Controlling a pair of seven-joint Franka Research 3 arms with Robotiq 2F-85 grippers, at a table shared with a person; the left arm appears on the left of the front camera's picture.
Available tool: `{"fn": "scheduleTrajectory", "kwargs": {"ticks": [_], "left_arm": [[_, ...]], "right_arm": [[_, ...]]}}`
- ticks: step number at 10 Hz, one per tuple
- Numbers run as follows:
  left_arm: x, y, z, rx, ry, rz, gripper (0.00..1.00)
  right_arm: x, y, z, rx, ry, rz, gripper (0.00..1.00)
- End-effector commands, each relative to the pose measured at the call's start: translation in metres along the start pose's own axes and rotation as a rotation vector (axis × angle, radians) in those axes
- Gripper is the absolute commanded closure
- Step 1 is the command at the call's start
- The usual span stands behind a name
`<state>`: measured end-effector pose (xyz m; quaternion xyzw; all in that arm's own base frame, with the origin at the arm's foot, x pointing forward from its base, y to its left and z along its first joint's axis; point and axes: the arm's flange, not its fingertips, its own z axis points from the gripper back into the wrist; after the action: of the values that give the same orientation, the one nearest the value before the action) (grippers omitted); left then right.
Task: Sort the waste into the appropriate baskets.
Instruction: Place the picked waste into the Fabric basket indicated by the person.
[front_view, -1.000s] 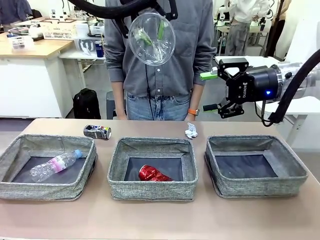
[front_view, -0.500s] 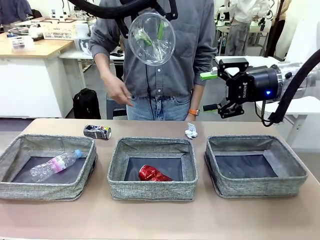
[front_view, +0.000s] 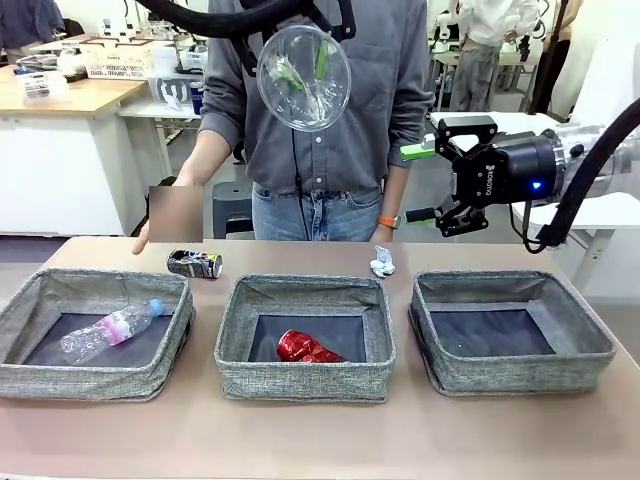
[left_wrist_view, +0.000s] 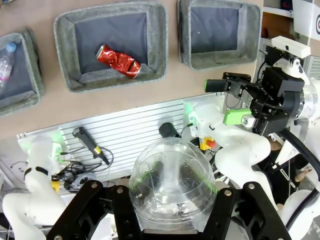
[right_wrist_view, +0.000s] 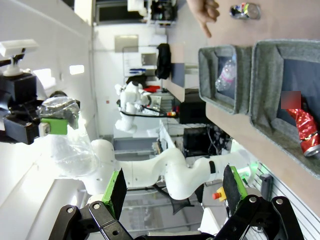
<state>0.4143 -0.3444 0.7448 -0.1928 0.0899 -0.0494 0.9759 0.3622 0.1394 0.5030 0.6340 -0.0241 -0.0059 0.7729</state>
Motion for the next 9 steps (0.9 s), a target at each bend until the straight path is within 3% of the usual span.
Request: {"fn": "scheduleTrajectory", "kwargs": {"ticks": [1,7,8,9], "left_arm": [[-0.002,-0.001,0.003,-0.008,0.003,-0.003,0.77],[0.000,0.000,0.000,0.000,0.000,0.000,0.77],[-0.005,0.004,-0.005,0.046,-0.012,-0.099,0.77],[-0.004,0.020,-0.017,0.077,-0.036,-0.085,0.77]], "right_arm": [[0.002,0.000,0.000,0.018,0.002,0.014,0.00],[0.002,0.000,0.000,0.018,0.002,0.014,0.00],[0.002,0.000,0.000,0.018,0.002,0.014,0.00],[0.002,0.000,0.000,0.018,0.002,0.014,0.00]]}}
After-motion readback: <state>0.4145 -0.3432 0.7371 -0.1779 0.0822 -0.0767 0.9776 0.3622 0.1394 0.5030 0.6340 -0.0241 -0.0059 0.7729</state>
